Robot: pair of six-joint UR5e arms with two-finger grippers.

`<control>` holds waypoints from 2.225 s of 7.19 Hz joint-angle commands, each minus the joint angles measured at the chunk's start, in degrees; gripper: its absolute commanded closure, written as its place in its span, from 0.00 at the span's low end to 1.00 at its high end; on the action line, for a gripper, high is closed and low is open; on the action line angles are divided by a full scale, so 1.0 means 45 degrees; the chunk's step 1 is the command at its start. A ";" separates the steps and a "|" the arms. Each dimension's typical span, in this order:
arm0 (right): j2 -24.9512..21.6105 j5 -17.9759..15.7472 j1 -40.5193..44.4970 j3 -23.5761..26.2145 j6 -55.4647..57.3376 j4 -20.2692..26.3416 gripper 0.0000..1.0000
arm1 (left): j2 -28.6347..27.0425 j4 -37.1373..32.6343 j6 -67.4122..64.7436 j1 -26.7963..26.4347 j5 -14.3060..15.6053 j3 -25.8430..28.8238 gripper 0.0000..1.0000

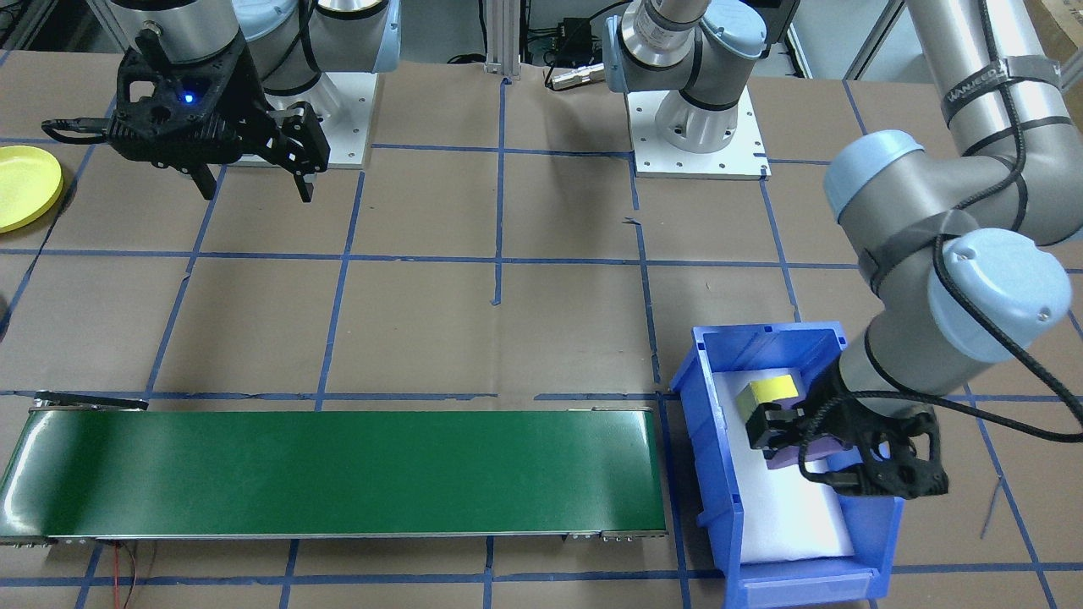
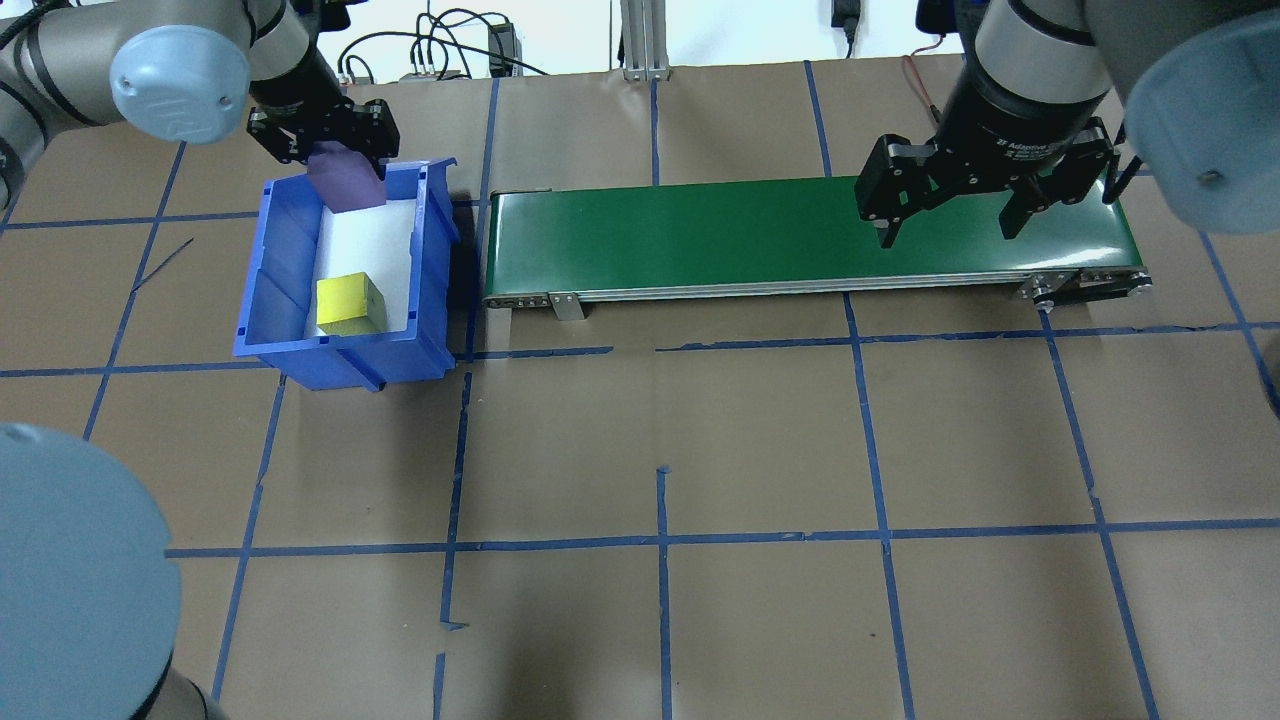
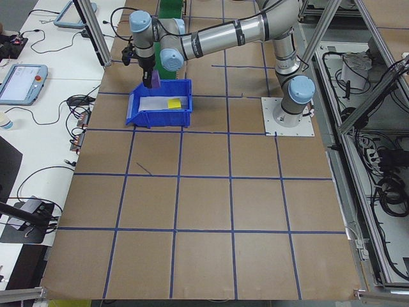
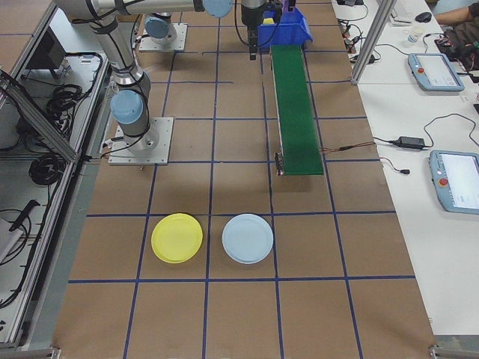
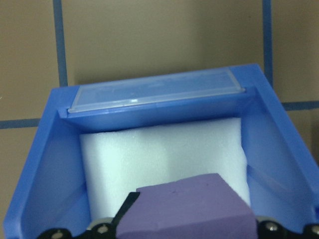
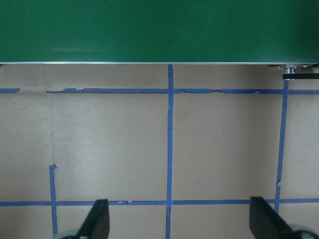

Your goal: Move block left to right into plate

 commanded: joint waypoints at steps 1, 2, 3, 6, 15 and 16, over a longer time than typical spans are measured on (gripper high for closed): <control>0.0000 0.0000 -0.0001 0.0000 -0.0011 0.0000 0.00 | 0.0039 0.0449 -0.1028 -0.1968 0.0015 -0.0270 0.63; 0.0000 0.0000 -0.0001 0.0000 0.0008 0.0000 0.00 | -0.0136 0.1267 -0.1221 -0.2769 0.0111 -0.0871 0.63; 0.0000 0.0000 -0.0001 0.0000 0.0008 0.0000 0.00 | -0.0641 0.2570 -0.1494 -0.3048 0.0093 -0.1303 0.63; 0.0019 0.0019 -0.0001 0.0000 -0.0011 0.0000 0.00 | -0.1797 0.3754 -0.1458 -0.3383 0.0131 -0.1424 0.57; 0.0019 0.0000 -0.0020 0.0000 -0.0011 0.0000 0.00 | 0.0329 0.3580 -0.3589 -0.3364 -0.1880 -0.1112 0.00; 0.0019 0.0000 -0.0020 0.0000 -0.0011 0.0000 0.00 | 0.0563 0.3348 -0.3045 -0.3112 -0.1861 -0.1054 0.00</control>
